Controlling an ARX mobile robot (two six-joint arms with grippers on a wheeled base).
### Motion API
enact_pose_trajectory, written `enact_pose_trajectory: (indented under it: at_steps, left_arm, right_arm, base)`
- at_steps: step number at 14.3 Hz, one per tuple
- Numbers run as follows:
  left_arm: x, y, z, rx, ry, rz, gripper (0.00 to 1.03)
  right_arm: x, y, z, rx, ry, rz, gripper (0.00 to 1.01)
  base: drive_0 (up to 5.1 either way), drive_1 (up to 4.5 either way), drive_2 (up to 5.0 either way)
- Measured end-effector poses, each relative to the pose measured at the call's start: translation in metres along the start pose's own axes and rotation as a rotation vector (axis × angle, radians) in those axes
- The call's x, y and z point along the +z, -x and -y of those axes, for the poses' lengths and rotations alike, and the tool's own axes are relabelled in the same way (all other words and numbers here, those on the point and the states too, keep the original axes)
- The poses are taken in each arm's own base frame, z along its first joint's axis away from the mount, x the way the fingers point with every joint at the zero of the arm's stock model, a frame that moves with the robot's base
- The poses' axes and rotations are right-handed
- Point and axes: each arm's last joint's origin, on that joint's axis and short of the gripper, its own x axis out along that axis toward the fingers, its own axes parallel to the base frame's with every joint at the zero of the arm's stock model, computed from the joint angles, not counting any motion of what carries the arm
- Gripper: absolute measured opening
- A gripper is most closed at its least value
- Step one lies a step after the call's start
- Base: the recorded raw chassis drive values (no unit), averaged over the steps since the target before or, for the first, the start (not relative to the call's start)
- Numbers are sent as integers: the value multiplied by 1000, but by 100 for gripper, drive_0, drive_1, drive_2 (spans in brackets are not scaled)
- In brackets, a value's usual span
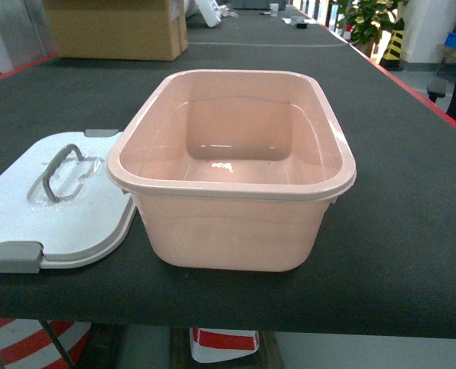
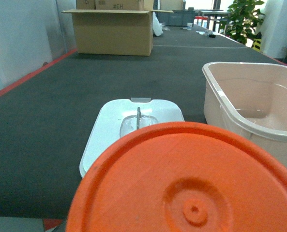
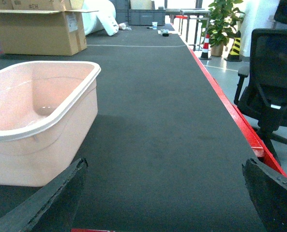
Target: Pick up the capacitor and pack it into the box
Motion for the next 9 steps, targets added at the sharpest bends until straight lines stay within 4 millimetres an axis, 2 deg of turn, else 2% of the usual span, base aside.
enact_pose_trajectory:
  at_steps: [9]
  left_arm:
    - [0, 0, 0, 0, 0, 0, 42]
  right_arm:
    - [0, 0, 0, 0, 0, 0, 98]
  base:
    - [0, 0, 0]
